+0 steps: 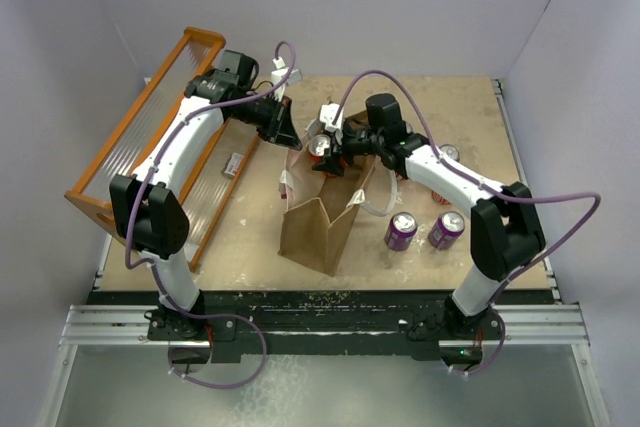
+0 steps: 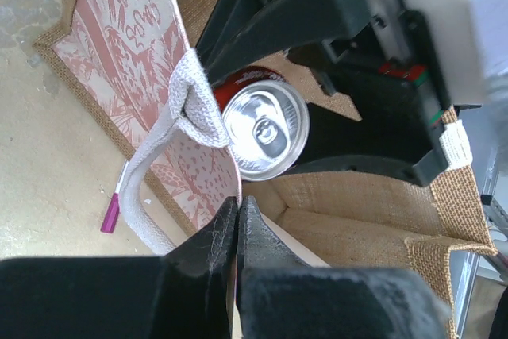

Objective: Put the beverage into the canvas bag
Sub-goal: Place the drink in the canvas bag.

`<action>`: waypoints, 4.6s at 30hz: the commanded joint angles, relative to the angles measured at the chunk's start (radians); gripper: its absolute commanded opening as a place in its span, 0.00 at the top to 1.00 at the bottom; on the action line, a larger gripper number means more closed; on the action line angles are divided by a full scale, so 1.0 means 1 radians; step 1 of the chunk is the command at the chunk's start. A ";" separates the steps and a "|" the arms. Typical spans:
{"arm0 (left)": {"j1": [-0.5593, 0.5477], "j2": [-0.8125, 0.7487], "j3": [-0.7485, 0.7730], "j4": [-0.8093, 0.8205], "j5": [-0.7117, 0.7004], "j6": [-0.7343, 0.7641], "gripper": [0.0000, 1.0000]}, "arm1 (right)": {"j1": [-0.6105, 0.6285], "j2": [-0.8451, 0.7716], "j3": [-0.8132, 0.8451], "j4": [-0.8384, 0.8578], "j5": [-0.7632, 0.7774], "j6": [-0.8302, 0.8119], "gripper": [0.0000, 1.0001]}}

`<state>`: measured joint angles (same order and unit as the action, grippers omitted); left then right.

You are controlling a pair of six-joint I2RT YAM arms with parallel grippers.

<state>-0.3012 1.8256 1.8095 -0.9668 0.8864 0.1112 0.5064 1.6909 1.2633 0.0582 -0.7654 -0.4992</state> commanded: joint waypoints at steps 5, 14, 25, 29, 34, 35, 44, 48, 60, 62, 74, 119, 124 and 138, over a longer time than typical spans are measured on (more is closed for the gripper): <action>0.023 0.027 0.052 0.026 0.070 -0.019 1.00 | 0.004 0.039 0.066 -0.004 -0.103 -0.113 1.00; 0.040 0.036 0.051 0.024 0.105 -0.006 1.00 | -0.038 0.127 0.065 0.077 -0.087 -0.042 1.00; 0.043 0.045 0.023 -0.015 0.097 0.069 1.00 | -0.081 0.176 -0.071 0.471 0.027 0.149 1.00; 0.043 0.052 0.023 -0.028 0.101 0.084 1.00 | -0.093 0.185 -0.116 0.565 0.081 0.163 0.99; 0.044 0.058 0.021 -0.041 0.109 0.097 1.00 | -0.107 0.215 -0.144 0.629 0.109 0.167 0.97; 0.045 0.060 0.022 -0.042 0.109 0.098 1.00 | -0.110 0.221 -0.149 0.631 0.113 0.166 0.97; 0.046 0.072 0.024 -0.040 0.109 0.103 1.00 | -0.124 0.250 -0.157 0.577 0.113 0.128 0.86; 0.045 0.081 0.039 -0.037 0.108 0.101 1.00 | -0.126 0.258 -0.124 0.510 0.118 0.138 0.71; 0.045 0.104 0.064 -0.022 0.112 0.094 1.00 | -0.126 0.268 -0.061 0.376 0.164 0.096 0.34; 0.045 0.103 0.065 -0.023 0.110 0.095 1.00 | -0.126 0.268 -0.065 0.377 0.166 0.088 0.32; 0.045 0.106 0.069 -0.024 0.107 0.099 1.00 | -0.126 0.268 -0.053 0.364 0.181 0.082 0.19; 0.042 0.087 0.073 -0.019 0.093 0.113 1.00 | -0.116 0.170 0.065 -0.055 0.343 -0.011 0.15; 0.042 0.080 0.065 -0.019 0.091 0.113 1.00 | -0.115 0.167 0.058 -0.102 0.342 -0.024 0.21; 0.040 0.074 0.064 -0.018 0.086 0.116 1.00 | -0.100 0.177 0.090 -0.047 0.314 0.003 0.56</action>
<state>-0.2619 1.9316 1.8683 -0.9707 0.9798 0.1963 0.4076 1.8526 1.3060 -0.0132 -0.4629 -0.5030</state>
